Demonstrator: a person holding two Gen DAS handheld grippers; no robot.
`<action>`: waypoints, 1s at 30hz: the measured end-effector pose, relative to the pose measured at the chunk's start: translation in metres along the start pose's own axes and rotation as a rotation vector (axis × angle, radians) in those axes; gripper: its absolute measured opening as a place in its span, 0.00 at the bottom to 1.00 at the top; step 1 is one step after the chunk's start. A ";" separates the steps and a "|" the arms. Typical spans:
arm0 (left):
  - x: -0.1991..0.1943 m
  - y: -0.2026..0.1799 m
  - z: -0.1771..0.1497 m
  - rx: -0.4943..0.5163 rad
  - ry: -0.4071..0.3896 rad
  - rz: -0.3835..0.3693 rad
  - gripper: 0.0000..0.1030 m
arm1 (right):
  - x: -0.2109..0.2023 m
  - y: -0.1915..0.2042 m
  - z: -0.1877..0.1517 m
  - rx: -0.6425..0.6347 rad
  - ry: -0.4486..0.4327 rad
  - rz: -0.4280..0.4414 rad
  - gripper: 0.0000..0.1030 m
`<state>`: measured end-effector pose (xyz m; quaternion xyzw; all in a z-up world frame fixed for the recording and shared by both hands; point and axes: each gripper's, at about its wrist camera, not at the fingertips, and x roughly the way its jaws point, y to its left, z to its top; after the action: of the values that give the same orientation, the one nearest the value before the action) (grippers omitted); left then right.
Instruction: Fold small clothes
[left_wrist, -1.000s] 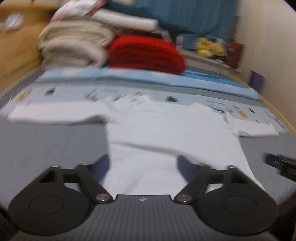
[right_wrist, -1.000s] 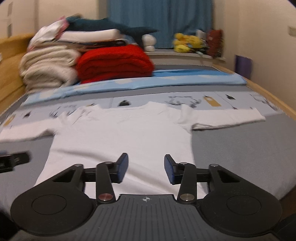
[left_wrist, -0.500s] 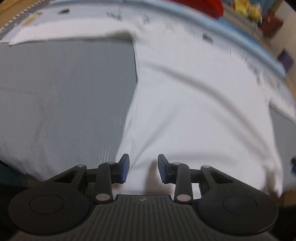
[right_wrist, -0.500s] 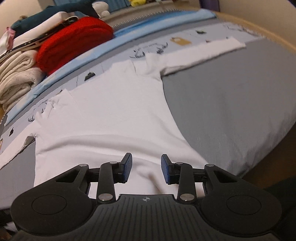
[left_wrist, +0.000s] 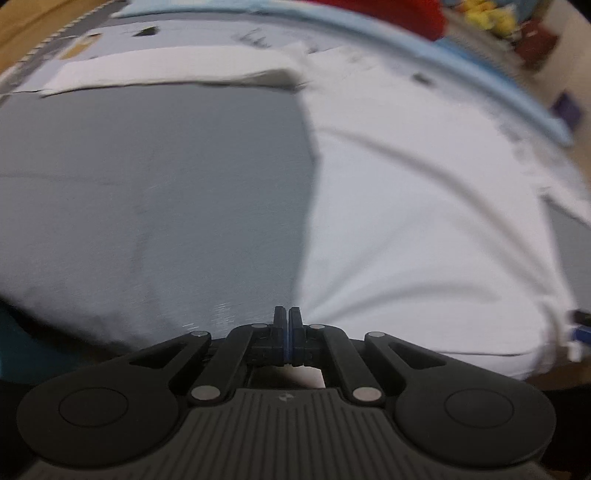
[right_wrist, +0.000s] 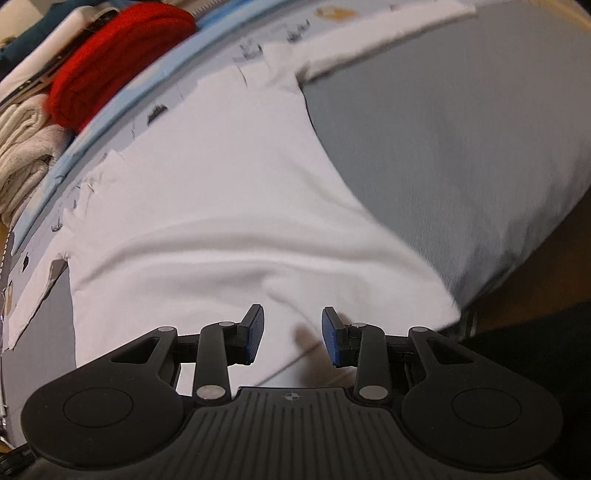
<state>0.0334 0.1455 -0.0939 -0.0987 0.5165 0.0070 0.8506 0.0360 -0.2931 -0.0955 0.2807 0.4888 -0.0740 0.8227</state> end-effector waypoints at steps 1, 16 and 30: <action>-0.001 -0.003 -0.002 0.014 -0.001 -0.031 0.02 | 0.004 0.000 -0.001 0.008 0.015 -0.002 0.35; 0.029 -0.044 -0.027 0.299 0.055 0.003 0.03 | 0.027 -0.001 -0.010 0.038 0.054 -0.094 0.21; -0.013 -0.009 -0.012 0.113 0.086 -0.001 0.00 | -0.012 -0.031 -0.007 0.131 -0.019 -0.030 0.11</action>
<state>0.0177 0.1357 -0.0869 -0.0512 0.5520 -0.0270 0.8318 0.0125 -0.3167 -0.0997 0.3260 0.4793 -0.1206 0.8059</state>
